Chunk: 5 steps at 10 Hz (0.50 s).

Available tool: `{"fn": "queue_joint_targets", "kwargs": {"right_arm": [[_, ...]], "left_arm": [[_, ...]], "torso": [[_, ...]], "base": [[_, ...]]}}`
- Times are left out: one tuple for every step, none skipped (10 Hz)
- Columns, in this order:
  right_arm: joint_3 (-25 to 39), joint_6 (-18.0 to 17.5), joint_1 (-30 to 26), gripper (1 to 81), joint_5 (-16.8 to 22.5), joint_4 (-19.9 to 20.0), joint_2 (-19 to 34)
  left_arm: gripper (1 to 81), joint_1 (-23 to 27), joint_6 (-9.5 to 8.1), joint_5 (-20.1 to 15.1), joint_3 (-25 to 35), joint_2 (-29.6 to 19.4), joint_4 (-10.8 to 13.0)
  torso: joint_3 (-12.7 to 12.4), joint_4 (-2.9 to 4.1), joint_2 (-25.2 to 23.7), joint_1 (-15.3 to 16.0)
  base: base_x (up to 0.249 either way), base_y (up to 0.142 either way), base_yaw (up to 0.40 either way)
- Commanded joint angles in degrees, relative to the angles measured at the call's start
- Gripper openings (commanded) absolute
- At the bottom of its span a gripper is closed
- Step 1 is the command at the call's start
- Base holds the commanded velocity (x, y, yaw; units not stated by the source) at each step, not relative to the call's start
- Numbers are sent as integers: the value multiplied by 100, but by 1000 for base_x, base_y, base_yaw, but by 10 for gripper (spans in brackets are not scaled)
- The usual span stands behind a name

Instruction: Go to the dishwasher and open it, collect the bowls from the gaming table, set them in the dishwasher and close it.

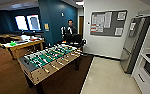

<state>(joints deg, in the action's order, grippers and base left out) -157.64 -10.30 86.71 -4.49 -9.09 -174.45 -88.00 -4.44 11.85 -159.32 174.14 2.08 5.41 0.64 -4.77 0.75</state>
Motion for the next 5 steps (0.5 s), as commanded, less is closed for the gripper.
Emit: {"fn": "queue_joint_targets", "kwargs": {"right_arm": [[-3,28,-273,811,264,-57,-22],[-3,28,-281,811,264,-75,-22],[-3,28,-272,811,264,-75,-22],[-3,28,-273,811,264,-75,-22],[-3,28,-281,811,264,-75,-22]], "left_arm": [[811,235,31,-253,-20,-11,20],[811,235,31,-253,-20,-2,20],[811,235,31,-253,-20,-2,20],[811,243,31,-253,-20,-2,20],[811,235,31,-253,-20,-2,20]], "torso": [[0,0,0,0],[0,0,0,0],[0,0,0,0],[0,0,0,-2],[0,0,0,-2]], "base": [[0,0,192],[0,0,193],[0,0,193],[0,0,193],[0,0,193]]}}
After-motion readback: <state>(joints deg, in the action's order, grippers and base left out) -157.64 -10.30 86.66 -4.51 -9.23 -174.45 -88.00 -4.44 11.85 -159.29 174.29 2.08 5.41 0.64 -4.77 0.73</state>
